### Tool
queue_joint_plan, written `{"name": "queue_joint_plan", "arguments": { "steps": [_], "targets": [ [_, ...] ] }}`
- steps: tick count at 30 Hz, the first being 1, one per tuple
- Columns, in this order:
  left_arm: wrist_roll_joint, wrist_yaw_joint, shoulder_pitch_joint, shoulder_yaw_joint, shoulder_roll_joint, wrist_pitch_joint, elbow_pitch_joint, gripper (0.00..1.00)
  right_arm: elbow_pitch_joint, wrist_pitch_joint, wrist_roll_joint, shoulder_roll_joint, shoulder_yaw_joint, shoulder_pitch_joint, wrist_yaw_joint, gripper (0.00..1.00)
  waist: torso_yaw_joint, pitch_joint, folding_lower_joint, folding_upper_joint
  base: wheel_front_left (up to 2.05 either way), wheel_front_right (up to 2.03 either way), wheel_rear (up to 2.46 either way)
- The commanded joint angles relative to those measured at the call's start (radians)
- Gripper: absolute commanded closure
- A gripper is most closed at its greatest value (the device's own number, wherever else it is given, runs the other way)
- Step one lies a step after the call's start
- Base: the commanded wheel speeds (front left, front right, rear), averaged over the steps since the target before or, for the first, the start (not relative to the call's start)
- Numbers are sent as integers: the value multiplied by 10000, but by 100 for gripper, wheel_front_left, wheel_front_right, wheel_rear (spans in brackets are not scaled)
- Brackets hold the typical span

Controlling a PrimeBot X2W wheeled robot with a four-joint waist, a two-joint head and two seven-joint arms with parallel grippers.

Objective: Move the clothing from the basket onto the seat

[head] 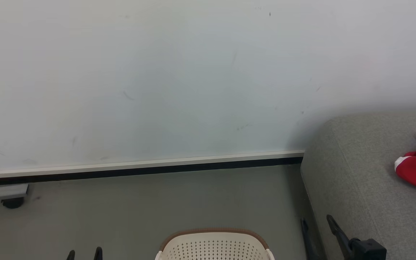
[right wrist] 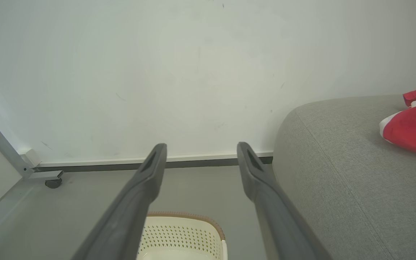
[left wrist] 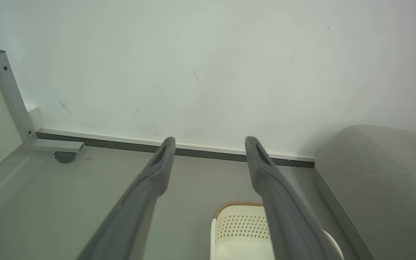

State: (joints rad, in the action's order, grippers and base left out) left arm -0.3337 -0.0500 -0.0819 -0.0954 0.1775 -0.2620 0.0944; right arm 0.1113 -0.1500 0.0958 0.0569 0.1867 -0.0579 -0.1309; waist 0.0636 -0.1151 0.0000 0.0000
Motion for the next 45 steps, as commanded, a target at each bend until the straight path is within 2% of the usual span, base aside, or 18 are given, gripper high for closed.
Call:
{"name": "queue_joint_plan", "arguments": {
  "steps": [1, 11, 34, 35, 40, 45],
  "targets": [
    [56, 67, -69, 78, -84, -42, 63, 0, -43, -22, -31, -1, 7, -34, 3, 0, -17, -3, 0, 0, 0, 0, 0],
    [334, 385, 48, 397, -388, -42, 213, 0, -114, -33, 35, -58, -152, -102, 3, 0, -69, -2, 0, 0, 0, 0, 0],
    [663, 625, 46, 797, -765, -42, 365, 0, -120, -43, 23, -73, -167, 9, 3, 0, -183, 83, 0, 0, 0, 0, 0],
    [627, 594, 25, 789, -767, 3, 335, 100, -76, -7, 64, -54, -170, 21, 0, 100, -184, 84, 0, 0, 0, 0, 0],
    [566, 623, -2, 786, -895, 97, 764, 100, 344, 8, 155, -45, -162, -231, 0, 100, -193, 90, 0, 0, 0, 0, 0],
    [-277, 701, 191, 932, -928, 410, 916, 100, 380, 82, 1196, 11, -262, -170, 0, 100, -209, 130, 0, 0, 0, 0, 0]
  ]
}}
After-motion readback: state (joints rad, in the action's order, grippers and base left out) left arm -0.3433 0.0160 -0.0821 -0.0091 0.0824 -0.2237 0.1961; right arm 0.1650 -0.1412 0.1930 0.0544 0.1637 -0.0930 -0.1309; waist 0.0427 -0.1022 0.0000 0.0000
